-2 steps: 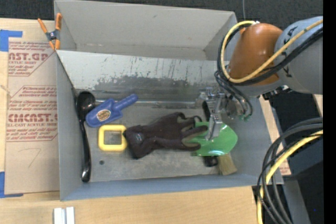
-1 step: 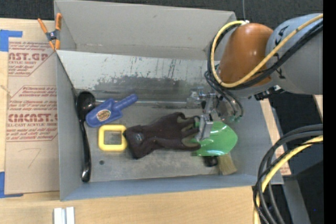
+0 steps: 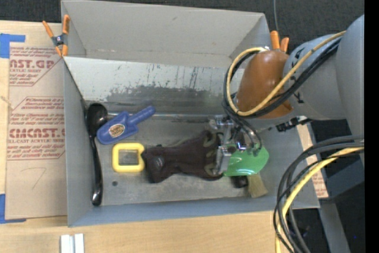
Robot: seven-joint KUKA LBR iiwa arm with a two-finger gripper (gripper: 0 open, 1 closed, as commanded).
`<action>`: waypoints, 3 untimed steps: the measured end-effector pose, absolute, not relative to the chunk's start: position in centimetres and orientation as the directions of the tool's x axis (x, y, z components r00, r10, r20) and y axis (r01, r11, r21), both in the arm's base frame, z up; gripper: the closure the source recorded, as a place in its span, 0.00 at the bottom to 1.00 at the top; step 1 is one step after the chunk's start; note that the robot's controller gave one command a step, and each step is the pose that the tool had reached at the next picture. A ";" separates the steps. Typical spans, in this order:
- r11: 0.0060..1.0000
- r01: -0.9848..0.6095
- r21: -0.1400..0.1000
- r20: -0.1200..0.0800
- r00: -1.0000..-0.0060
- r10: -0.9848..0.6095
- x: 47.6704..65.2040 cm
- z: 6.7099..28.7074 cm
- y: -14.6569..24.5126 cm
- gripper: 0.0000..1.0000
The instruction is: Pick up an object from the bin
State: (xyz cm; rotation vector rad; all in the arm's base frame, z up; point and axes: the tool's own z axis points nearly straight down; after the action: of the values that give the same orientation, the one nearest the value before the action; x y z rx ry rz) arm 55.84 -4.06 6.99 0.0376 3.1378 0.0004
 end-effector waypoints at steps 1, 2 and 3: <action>1.000 0.020 -0.001 -0.027 -0.999 0.020 56.8 10.3 -0.7 1.00; 1.000 0.020 -0.001 -0.027 -0.999 0.020 56.8 10.3 -0.7 1.00; 1.000 0.024 0.000 -0.030 -0.999 0.024 57.2 12.2 -0.6 1.00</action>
Offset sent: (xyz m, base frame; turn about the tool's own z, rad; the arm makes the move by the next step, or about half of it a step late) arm 0.0000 0.0000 0.0000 0.0000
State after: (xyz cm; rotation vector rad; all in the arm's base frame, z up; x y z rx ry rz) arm 57.21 -0.58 12.22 0.0378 3.1116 -0.0009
